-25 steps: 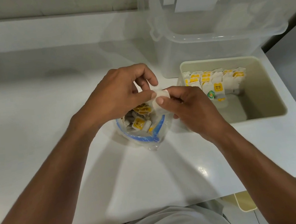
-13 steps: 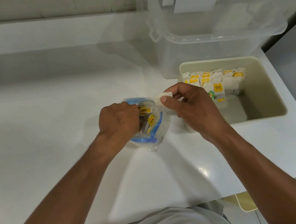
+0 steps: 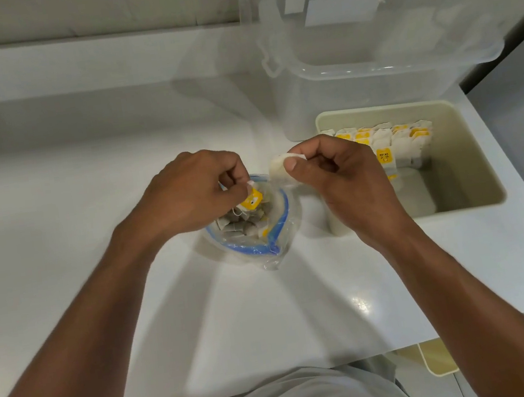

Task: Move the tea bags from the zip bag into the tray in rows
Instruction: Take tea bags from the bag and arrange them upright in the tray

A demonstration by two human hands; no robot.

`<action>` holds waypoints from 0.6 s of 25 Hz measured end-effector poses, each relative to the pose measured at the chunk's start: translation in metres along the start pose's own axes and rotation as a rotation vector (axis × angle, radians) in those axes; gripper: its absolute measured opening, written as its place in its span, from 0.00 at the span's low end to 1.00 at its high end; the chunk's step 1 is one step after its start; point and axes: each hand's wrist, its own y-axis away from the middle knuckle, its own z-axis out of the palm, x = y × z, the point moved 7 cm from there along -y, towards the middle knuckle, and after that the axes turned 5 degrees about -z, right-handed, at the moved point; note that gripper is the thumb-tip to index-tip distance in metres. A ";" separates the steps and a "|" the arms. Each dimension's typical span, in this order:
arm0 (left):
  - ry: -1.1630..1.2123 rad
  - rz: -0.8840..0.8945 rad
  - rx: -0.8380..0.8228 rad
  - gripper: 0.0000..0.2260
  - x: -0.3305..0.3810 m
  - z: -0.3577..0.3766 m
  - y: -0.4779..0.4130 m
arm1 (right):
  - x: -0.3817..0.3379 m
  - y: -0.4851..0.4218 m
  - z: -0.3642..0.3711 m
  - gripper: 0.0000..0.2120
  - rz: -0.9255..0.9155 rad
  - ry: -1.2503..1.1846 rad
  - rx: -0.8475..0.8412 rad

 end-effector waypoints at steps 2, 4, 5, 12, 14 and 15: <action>0.063 0.009 0.002 0.03 0.002 -0.004 0.001 | -0.001 0.000 0.002 0.03 0.011 -0.019 -0.030; 0.059 -0.007 0.005 0.03 0.002 -0.004 0.000 | -0.004 0.000 0.003 0.02 0.013 -0.052 -0.046; 0.045 -0.018 0.009 0.03 0.000 -0.003 -0.001 | -0.007 0.000 0.002 0.03 0.011 -0.074 -0.048; -0.007 0.052 -0.025 0.10 -0.002 0.007 -0.008 | -0.025 -0.005 -0.012 0.04 -0.034 -0.106 -0.005; 0.025 0.080 -0.045 0.13 0.004 0.005 -0.007 | -0.025 -0.009 -0.011 0.04 -0.033 -0.083 -0.008; 0.053 0.082 -0.051 0.14 0.006 0.003 -0.007 | -0.023 -0.011 -0.009 0.04 -0.028 -0.059 -0.016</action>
